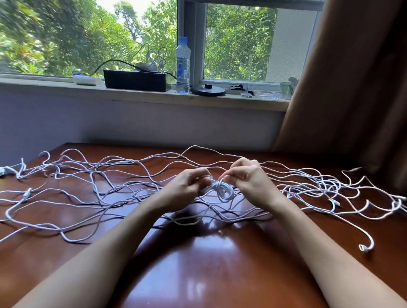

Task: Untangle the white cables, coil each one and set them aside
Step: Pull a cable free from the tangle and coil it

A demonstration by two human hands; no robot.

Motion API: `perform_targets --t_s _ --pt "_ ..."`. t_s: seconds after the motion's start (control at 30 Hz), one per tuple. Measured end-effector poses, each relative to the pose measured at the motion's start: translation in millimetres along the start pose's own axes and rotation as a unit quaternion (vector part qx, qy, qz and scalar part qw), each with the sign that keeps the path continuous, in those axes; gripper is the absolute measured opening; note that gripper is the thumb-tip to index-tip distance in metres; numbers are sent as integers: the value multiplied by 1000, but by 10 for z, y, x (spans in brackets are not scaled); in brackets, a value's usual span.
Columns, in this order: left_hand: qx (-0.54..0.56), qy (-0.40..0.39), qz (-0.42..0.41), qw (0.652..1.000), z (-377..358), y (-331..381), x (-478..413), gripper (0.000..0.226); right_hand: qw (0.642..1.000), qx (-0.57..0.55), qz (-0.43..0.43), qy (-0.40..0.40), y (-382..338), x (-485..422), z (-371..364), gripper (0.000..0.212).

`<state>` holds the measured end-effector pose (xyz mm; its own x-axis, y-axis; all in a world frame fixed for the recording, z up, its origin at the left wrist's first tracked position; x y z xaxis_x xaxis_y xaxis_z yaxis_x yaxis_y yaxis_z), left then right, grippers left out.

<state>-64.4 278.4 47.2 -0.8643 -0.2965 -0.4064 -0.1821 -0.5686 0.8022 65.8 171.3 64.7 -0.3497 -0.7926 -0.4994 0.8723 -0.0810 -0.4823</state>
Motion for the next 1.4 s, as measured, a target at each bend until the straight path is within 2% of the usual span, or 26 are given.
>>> perform_targets --t_s 0.2,0.63,0.87,0.97,1.13,1.33,1.4 --pt "-45 6 -36 998 11 25 -7 19 998 -61 -6 -1 -57 17 40 12" --pt "-107 56 -84 989 -1 38 -1 17 974 -199 -109 -25 3 51 6 9" --pt "-178 115 -88 973 62 34 0 10 975 -195 -107 -20 -16 45 23 5" --pt "-223 143 -92 960 93 51 16 15 972 -208 -106 -20 0 48 35 7" --pt "-263 186 -101 941 121 107 43 9 967 -230 -98 -50 -10 51 -4 6" --pt "-236 205 -60 948 172 51 28 9 980 -170 -67 -77 -107 69 -24 10" --pt "-218 214 -42 951 205 4 24 14 984 -138 -55 -94 -177 98 -59 20"
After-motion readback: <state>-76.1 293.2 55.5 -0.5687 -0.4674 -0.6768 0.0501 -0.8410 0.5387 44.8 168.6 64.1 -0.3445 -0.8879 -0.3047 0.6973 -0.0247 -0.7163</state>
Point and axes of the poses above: each hand's wrist, its own x-axis away from the middle knuckle, its own z-axis out of the back of the hand, y = z × x, the point moved 7 cm from there along -x, towards the middle knuckle, and after that the axes turned 5 degrees about x, right-handed, at the moved point
